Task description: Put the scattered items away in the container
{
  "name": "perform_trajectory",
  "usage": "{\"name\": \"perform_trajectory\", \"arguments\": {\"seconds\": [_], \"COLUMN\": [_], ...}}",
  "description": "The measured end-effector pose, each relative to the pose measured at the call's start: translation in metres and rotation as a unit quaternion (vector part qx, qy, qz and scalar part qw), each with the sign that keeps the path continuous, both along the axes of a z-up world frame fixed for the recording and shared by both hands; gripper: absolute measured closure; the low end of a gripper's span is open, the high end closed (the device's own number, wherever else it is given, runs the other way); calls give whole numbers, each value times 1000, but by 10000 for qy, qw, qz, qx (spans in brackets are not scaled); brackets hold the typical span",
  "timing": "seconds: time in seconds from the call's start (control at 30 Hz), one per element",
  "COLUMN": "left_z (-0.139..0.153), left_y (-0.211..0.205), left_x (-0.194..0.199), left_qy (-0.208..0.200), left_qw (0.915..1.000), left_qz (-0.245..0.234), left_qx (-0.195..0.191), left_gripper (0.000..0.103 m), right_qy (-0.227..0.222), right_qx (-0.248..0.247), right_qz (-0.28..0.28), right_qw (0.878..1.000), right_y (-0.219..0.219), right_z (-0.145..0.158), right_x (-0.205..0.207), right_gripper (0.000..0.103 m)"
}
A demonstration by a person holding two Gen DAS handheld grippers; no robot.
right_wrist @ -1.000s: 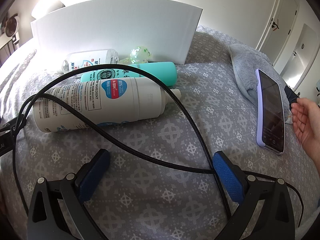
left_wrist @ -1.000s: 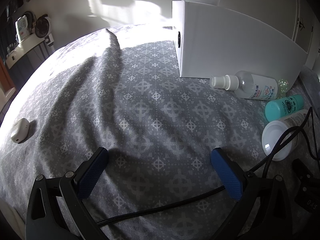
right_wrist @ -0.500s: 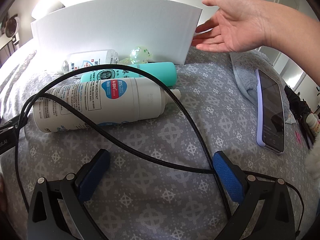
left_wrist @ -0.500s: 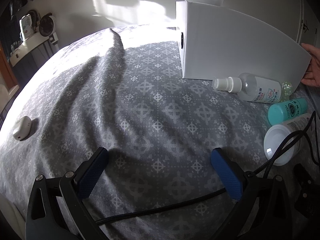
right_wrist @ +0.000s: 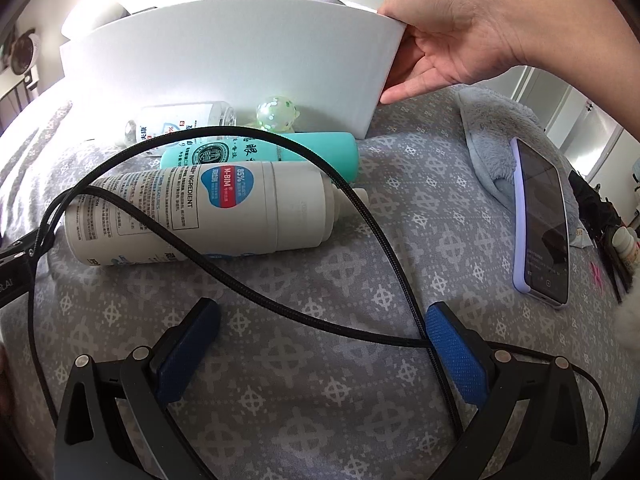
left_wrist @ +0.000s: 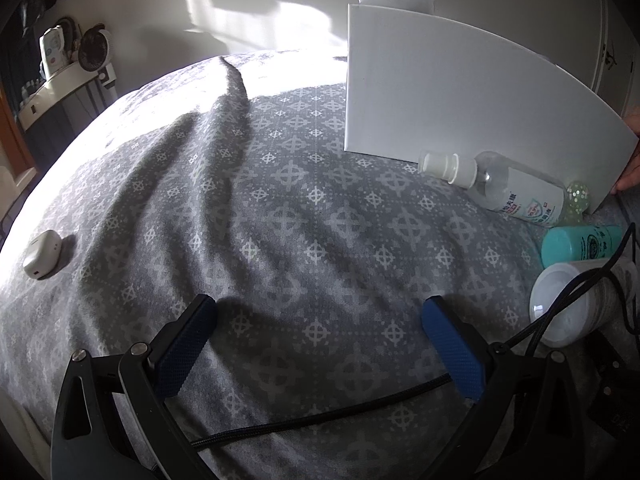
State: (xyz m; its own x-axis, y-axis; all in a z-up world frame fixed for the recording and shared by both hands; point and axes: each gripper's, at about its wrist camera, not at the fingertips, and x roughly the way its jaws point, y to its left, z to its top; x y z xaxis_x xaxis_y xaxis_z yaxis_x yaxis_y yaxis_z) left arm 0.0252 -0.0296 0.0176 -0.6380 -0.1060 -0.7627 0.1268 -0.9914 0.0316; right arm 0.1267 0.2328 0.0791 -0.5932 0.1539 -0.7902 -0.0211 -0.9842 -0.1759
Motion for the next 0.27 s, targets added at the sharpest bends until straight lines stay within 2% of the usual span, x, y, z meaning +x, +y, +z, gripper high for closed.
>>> {"name": "perform_trajectory", "arguments": {"seconds": [0.27], "left_z": [0], "left_y": [1], "left_x": [1], "left_qy": [-11], "left_qw": [10000], "left_qz": [6], "left_qx": [-34], "left_gripper": [0], "right_qy": [-40], "right_qx": [-26], "right_qz": [6], "right_qw": [10000], "right_y": [-4], "right_z": [0], "right_x": [-2], "right_gripper": [0]}}
